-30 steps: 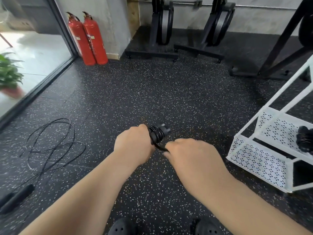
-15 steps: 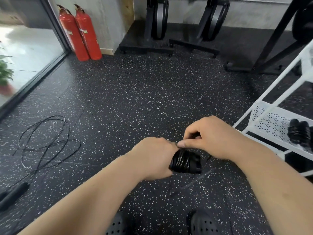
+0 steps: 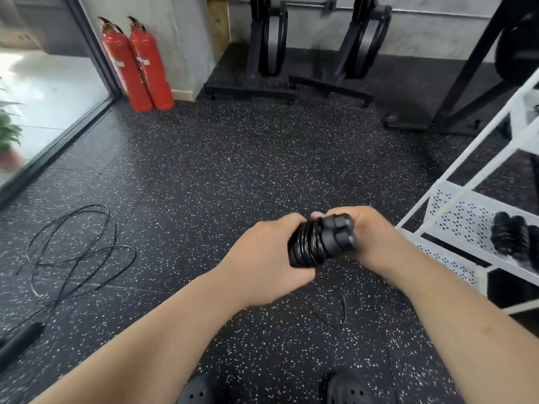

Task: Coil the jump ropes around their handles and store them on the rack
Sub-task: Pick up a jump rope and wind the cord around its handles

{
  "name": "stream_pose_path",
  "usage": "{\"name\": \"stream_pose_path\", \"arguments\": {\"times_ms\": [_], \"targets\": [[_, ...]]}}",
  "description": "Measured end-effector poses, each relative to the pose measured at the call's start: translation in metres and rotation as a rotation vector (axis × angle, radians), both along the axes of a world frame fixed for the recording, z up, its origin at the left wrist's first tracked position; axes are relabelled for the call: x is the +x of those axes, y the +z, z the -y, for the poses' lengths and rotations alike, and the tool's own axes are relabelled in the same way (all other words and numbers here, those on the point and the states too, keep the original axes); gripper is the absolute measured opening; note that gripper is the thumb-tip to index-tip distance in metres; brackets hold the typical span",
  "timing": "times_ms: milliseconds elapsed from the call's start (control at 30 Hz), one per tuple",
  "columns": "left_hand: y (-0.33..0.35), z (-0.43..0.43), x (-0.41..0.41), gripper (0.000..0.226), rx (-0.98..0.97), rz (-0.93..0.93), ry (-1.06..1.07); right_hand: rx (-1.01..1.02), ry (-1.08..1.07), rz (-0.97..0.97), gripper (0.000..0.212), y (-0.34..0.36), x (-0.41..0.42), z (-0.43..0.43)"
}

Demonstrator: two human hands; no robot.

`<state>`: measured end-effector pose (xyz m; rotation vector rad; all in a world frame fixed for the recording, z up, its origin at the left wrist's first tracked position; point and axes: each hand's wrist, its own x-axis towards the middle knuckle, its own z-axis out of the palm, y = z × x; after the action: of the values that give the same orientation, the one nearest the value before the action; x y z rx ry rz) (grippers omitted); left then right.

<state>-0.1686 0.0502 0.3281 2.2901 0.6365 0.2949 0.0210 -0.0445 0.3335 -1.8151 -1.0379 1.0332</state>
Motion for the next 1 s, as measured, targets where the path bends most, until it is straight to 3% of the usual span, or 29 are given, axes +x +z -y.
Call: {"name": "stream_pose_path", "arguments": {"times_ms": [200,333,500,600,733,867,1000], "targets": [[-0.004,-0.002,0.008,0.025,-0.221,-0.017,0.271,-0.093,-0.110,0.315,0.036,-0.028,-0.027,-0.014],[-0.002,-0.006,0.007,0.033,-0.376,-0.126,0.229,-0.098,-0.115,0.386,0.011,-0.033,-0.031,-0.018],[-0.010,-0.016,0.002,0.030,-0.406,-0.231,0.207,-0.185,-0.006,0.539,0.014,-0.027,-0.037,-0.016],[-0.018,-0.031,-0.002,0.032,-0.311,-0.234,0.328,-0.194,0.120,0.657,0.008,-0.022,-0.049,-0.009],[-0.024,-0.050,-0.012,0.037,-0.084,-0.302,0.447,-0.200,0.224,0.911,0.021,-0.012,-0.066,0.000],[-0.027,-0.049,-0.014,0.036,0.140,-0.359,0.427,-0.163,0.251,1.109,0.035,-0.003,-0.072,0.003],[-0.029,-0.046,-0.013,0.046,0.306,-0.406,0.378,-0.121,0.235,1.130,0.022,0.004,-0.068,0.000]]}}
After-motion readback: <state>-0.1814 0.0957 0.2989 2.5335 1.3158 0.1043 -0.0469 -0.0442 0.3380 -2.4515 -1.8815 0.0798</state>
